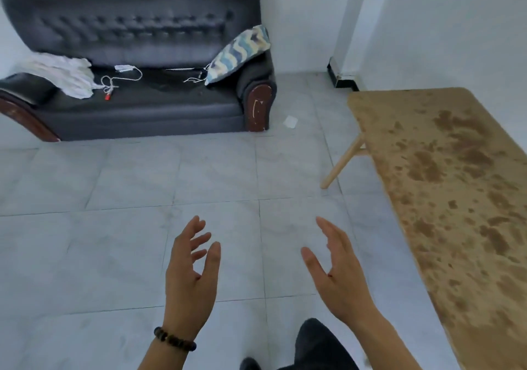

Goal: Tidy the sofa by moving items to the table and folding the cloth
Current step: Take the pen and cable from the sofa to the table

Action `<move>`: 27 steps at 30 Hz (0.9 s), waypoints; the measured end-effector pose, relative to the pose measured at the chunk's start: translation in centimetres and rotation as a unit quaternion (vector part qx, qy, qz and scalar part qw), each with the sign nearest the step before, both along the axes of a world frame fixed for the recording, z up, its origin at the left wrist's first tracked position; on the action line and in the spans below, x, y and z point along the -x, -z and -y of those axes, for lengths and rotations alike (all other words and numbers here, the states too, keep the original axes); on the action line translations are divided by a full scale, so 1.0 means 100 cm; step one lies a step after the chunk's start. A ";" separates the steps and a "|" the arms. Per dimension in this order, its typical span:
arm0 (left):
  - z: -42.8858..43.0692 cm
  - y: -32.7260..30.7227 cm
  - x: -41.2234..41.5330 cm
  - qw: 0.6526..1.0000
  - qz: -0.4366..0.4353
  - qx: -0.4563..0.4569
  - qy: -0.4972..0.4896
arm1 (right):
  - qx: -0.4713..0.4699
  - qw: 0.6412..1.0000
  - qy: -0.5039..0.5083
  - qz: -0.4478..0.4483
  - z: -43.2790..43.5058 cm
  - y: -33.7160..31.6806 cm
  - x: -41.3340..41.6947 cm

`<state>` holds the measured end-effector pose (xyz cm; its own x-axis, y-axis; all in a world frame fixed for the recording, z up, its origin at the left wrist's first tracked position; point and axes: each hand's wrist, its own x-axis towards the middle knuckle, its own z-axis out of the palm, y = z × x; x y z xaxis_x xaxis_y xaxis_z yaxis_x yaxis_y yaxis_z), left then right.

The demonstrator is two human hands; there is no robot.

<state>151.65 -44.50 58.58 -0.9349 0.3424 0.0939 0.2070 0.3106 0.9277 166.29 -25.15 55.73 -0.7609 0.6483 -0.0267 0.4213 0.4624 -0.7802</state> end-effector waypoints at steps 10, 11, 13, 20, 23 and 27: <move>-0.004 0.048 0.213 0.996 0.037 0.056 -0.054 | 0.051 0.998 -0.040 0.019 -0.039 0.047 0.226; -0.010 0.050 0.239 0.996 0.040 0.065 -0.056 | 0.066 0.997 -0.042 0.017 -0.049 0.051 0.254; -0.024 0.047 0.289 0.994 0.044 0.081 -0.064 | 0.085 0.994 -0.065 0.014 -0.071 0.051 0.311; -0.071 0.003 0.451 0.992 0.033 0.082 -0.095 | 0.084 0.985 -0.153 0.010 -0.127 0.007 0.507; -0.085 0.001 0.511 0.989 0.037 0.072 -0.123 | 0.080 0.982 -0.171 0.001 -0.143 -0.005 0.580; -0.109 0.023 0.600 0.986 0.049 0.059 -0.149 | 0.077 0.979 -0.187 0.006 -0.169 0.011 0.678</move>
<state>91.67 -33.62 56.27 -0.9982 0.0543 -0.0258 0.0014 0.4510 0.8925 98.50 -8.24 54.63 -0.9431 0.3127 -0.1128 0.2552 0.4635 -0.8486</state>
